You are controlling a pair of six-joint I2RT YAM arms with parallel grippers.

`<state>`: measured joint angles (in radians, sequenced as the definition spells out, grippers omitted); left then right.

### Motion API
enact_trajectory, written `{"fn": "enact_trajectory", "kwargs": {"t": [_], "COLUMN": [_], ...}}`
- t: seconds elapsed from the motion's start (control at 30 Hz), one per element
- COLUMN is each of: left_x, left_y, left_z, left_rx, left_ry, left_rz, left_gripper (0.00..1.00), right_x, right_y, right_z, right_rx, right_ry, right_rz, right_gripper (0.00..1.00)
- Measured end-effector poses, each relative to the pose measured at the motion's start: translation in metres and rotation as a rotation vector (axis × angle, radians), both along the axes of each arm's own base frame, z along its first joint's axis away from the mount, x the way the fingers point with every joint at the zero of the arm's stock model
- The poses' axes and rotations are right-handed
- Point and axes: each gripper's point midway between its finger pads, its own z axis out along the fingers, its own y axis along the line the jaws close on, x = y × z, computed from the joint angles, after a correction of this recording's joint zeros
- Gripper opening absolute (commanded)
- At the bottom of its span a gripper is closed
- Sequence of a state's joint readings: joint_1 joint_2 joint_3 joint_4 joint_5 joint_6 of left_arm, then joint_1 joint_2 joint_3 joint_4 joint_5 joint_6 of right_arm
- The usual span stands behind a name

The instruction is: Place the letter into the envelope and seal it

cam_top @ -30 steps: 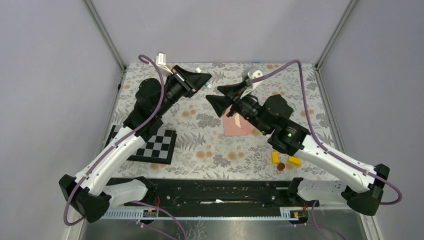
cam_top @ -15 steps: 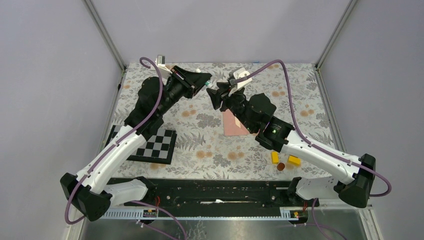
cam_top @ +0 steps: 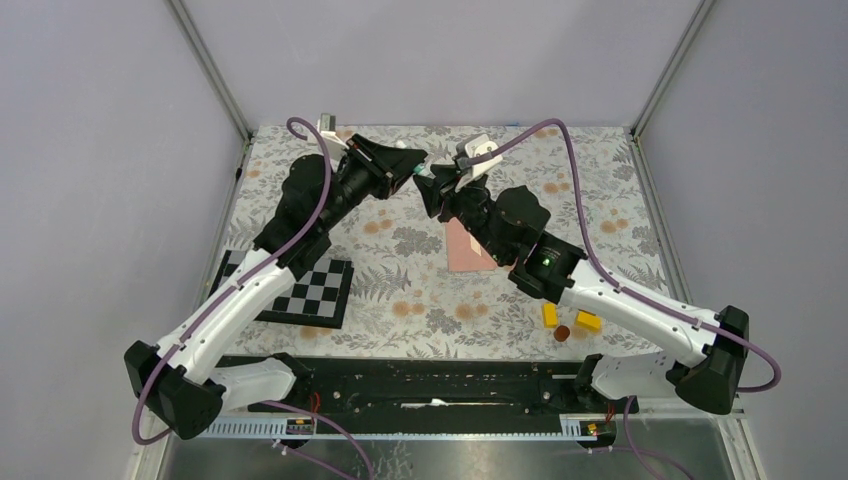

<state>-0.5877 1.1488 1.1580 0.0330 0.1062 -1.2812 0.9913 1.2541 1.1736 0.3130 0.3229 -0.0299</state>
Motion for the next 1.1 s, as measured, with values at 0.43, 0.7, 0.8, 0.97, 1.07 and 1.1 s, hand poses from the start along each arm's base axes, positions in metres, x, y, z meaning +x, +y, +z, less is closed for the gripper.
{"fn": "enact_trajectory", "kwargs": {"t": [0.43, 0.7, 0.8, 0.97, 1.07, 1.1], "left_x": [0.003, 0.004, 0.005, 0.008, 0.013, 0.015], "left_y": [-0.003, -0.005, -0.006, -0.003, 0.005, 0.008], "left_z": [-0.009, -0.019, -0.024, -0.029, -0.036, -0.039], "left_rx": [-0.009, -0.016, 0.003, 0.077, 0.161, 0.205], "left_ry": [0.027, 0.04, 0.037, -0.023, -0.073, -0.107], "left_rz": [-0.013, -0.031, -0.041, -0.041, -0.023, -0.018], "left_gripper": [0.0, 0.45, 0.65, 0.85, 0.87, 0.88], "right_x": [0.006, 0.006, 0.004, -0.006, -0.012, -0.014], "right_y": [0.007, 0.005, 0.001, -0.015, -0.026, -0.03], "right_z": [-0.009, -0.017, -0.019, -0.018, -0.019, -0.021], "right_rx": [-0.016, -0.048, -0.056, -0.055, -0.062, -0.069], "right_ry": [0.01, 0.039, 0.065, 0.139, 0.197, 0.225], "right_rz": [-0.006, -0.012, -0.021, -0.035, -0.056, -0.062], "right_gripper": [0.15, 0.06, 0.06, 0.05, 0.05, 0.05]}}
